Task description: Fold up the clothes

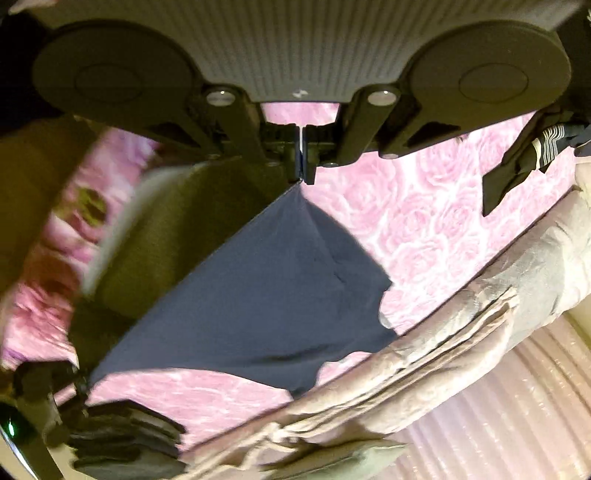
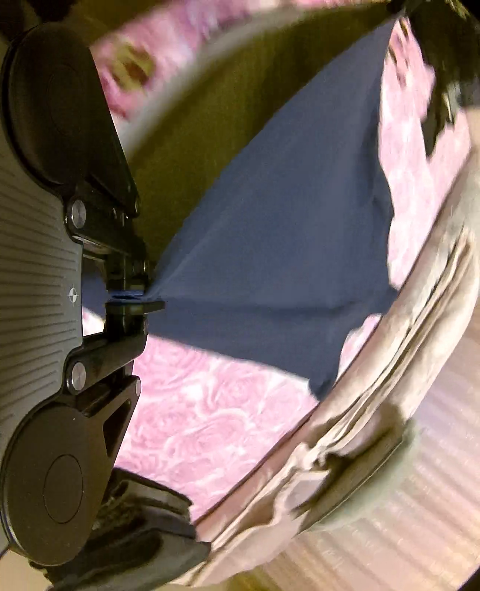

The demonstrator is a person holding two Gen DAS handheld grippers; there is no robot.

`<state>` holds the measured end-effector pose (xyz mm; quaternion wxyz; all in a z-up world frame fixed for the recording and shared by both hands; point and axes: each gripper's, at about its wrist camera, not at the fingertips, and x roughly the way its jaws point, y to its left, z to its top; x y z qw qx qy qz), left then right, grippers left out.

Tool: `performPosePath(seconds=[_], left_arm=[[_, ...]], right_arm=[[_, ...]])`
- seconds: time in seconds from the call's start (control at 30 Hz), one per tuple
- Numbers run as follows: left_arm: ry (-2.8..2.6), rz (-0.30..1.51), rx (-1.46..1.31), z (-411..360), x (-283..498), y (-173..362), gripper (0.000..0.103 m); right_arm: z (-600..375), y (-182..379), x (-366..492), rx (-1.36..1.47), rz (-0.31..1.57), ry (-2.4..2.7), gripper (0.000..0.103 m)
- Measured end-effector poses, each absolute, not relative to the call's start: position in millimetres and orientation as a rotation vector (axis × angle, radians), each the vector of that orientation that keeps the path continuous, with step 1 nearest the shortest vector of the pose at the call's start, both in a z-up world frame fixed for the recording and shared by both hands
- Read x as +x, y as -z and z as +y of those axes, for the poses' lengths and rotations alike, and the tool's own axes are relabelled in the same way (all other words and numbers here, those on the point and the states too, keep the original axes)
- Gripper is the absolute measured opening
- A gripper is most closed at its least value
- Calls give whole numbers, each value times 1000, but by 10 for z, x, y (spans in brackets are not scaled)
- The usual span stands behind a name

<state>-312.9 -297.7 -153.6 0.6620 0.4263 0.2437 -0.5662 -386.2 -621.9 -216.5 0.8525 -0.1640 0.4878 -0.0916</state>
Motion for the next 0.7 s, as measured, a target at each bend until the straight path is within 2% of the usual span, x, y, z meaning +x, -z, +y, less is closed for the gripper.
performPosePath(seconds=[0.13,0.3,0.4,0.43,0.47,0.5,0.53,0.7], left_arm=[[1242,653,979,-2656,-3227,1649,0],[1194,792,987,-2549,-3234,1962,0],[1183,815,958,-2521,-3141,1960,0],[1181,821,946,-2510,-3100,1946,0],[1180,827,933,-2499,-3060,1931,0],[1177,835,920,-2491,-3013,1928,0],[1176,839,905,-2499,-2957,1924,1],[1199,811,849,-2689,-2653,1888,8]], right_arm=[[-5742,2081,-4173,-361,1069,89,0],[-5397,2508,-4220,-338,1143,63,1],[-5295,2574,-4189,-367,1144,63,1],[-5276,2570,-4181,-367,1151,60,8],[-5261,2560,-4176,-364,1157,60,23],[-5254,2537,-4178,-355,1160,69,69],[-5249,2508,-4176,-346,1159,75,90],[-5333,2350,-4053,-286,1156,116,89]])
